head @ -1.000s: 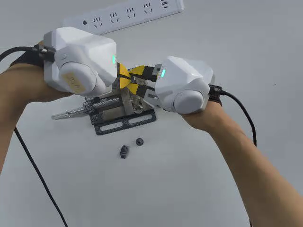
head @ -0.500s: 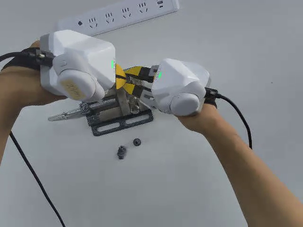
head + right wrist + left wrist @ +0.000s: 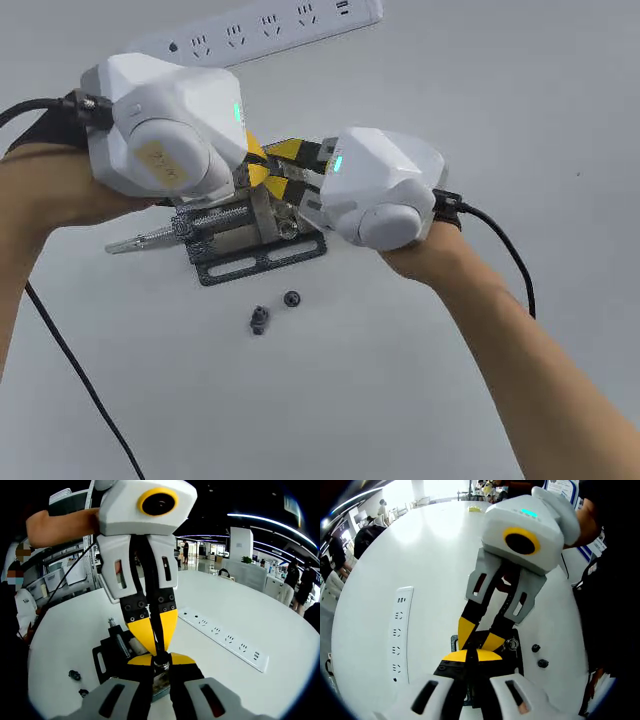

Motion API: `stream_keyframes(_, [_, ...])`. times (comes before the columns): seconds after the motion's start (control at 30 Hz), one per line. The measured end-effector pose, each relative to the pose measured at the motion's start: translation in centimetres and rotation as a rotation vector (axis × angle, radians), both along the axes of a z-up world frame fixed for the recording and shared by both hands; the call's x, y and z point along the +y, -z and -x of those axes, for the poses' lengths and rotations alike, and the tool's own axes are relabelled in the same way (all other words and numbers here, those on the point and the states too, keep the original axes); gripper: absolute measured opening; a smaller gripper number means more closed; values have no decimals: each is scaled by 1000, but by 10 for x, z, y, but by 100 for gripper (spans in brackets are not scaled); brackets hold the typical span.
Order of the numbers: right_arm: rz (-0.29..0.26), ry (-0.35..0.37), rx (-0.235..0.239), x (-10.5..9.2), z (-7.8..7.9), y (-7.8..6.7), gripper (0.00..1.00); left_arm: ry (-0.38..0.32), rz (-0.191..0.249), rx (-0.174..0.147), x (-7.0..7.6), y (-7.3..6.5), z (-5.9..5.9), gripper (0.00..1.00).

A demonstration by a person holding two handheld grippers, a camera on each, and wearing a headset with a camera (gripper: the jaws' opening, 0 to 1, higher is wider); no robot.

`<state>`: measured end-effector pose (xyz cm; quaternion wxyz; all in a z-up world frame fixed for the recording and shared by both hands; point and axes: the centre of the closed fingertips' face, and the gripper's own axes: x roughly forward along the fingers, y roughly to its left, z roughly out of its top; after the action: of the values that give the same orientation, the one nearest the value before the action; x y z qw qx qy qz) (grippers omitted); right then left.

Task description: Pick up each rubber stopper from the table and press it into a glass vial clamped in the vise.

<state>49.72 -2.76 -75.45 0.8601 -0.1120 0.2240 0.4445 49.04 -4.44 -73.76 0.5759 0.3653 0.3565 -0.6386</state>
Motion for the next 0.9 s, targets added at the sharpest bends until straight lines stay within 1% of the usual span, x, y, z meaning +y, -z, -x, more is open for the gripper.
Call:
stream_keyframes(0.03, [-1, 0, -2, 0, 0, 0, 10, -21, 5, 13, 0, 0, 0, 1])
stream_keyframes(0.13, [-4, 2, -6, 0, 0, -1, 10, -64, 8, 22, 0, 1, -4, 1])
stream_keyframes(0.17, [-4, 4, -7, 0, -1, -1, 10, -93, 13, 25, -1, 1, -6, 0])
stream_keyframes(0.2, [-5, 5, -7, 0, -1, -1, 10, -110, 13, 37, -1, 1, -6, 0])
stream_keyframes(0.23, [-7, 6, -9, 0, -1, -1, 10, -130, 2, 49, 0, 2, -6, 0])
stream_keyframes(0.3, [-7, 8, -11, 0, -1, -1, 10, -141, -14, 45, 1, 4, -6, 0])
stream_keyframes(0.33, [-6, 11, -12, 0, 0, -3, 10, -149, -6, 48, 0, 3, -6, 1])
stream_keyframes(0.37, [-10, 10, -14, 0, 0, -5, 10, -174, -7, 63, 0, 3, -5, 1])
stream_keyframes(0.47, [-7, 10, -17, -1, 0, -7, 10, -192, -11, 61, 0, 3, -5, 1])
stream_keyframes(0.57, [-5, 10, -19, -2, 1, -10, 10, -207, -13, 67, -1, 3, -5, 1])
stream_keyframes(0.63, [-4, 12, -19, -2, 1, -9, 10, -225, -22, 75, -1, 3, -5, 1])
stream_keyframes(0.7, [-6, 15, -18, -1, 0, -8, 10, -231, -34, 70, 0, 5, -5, 1])
stream_keyframes(0.8, [-7, 18, -18, 0, 0, -7, 10, -206, -58, 35, 0, 6, -6, 0])
stream_keyframes(0.9, [-2, 19, -25, 0, 0, -6, 10, -210, -63, 49, 0, 5, -5, 0])
